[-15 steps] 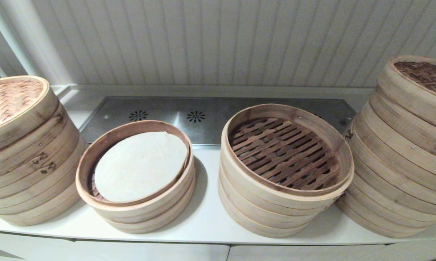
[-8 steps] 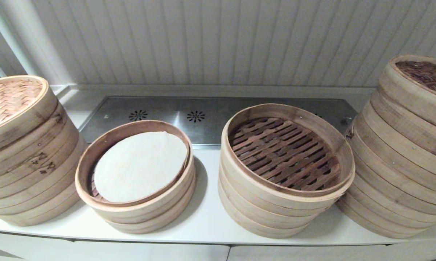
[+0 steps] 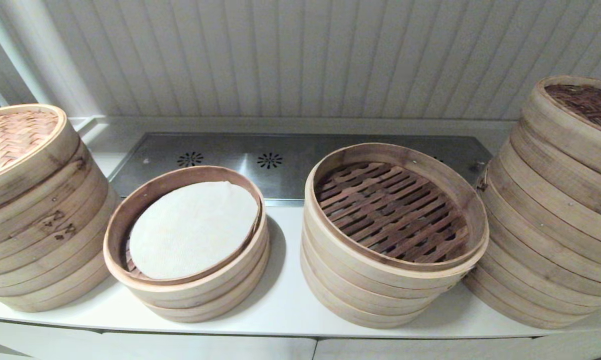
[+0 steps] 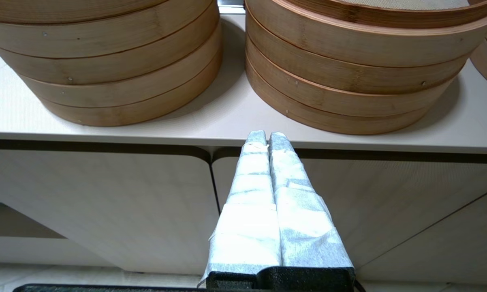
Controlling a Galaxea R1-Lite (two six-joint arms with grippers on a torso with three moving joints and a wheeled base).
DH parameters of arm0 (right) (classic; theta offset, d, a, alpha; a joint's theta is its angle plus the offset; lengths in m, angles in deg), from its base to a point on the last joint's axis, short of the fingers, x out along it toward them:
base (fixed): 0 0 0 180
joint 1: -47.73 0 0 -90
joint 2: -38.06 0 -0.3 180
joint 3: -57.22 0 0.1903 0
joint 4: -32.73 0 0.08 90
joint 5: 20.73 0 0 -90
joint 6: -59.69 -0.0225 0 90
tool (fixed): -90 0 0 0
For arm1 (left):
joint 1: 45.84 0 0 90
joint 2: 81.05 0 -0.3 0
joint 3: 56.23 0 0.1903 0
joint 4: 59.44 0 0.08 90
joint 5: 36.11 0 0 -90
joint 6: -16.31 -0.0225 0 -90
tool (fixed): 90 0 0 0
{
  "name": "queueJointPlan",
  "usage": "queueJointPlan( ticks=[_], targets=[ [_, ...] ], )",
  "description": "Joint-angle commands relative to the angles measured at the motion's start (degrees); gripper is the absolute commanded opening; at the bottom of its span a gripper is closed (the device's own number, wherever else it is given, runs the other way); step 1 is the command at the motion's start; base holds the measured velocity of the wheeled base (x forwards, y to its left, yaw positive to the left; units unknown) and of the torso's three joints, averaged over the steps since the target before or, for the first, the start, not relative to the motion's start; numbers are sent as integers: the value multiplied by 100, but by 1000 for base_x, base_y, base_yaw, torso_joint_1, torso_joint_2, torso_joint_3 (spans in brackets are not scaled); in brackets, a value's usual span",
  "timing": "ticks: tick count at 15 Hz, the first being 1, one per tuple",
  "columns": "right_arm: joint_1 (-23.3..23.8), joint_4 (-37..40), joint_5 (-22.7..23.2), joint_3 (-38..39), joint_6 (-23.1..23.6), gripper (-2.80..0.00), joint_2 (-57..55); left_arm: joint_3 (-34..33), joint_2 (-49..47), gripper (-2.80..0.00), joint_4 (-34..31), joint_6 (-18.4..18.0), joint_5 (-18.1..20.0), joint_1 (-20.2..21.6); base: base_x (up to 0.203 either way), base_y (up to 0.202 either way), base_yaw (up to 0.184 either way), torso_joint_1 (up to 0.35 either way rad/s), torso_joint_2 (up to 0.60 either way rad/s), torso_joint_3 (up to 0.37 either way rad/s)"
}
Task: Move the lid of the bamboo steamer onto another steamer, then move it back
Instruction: Pick up the steamer
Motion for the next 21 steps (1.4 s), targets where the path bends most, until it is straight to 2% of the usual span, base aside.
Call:
queueJointPlan(
  ticks=[1, 5, 11, 15, 17, 21],
  targets=[
    [9, -82, -10, 116, -14, 0, -78, -2, -9, -280, -2, 4, -1, 0, 0, 0, 0, 0, 0, 0],
    [9, -93, -10, 124, -90, 0, -94, -2, -9, -280, -2, 4, -1, 0, 0, 0, 0, 0, 0, 0],
    [15, -25, 85, 71, -785, 0, -67, -2, -9, -280, -2, -4, -1, 0, 0, 0, 0, 0, 0, 0],
    [168, 667, 109, -396, -1054, 0, -157, -2, -9, -280, -2, -4, -1, 0, 0, 0, 0, 0, 0, 0],
    [220, 1072, 330, -603, -1225, 0, -149, 6, -9, -280, -2, -4, -1, 0, 0, 0, 0, 0, 0, 0],
    [220, 1085, 332, -579, -1203, 0, -145, 5, -9, -280, -2, 4, -1, 0, 0, 0, 0, 0, 0, 0]
  ],
)
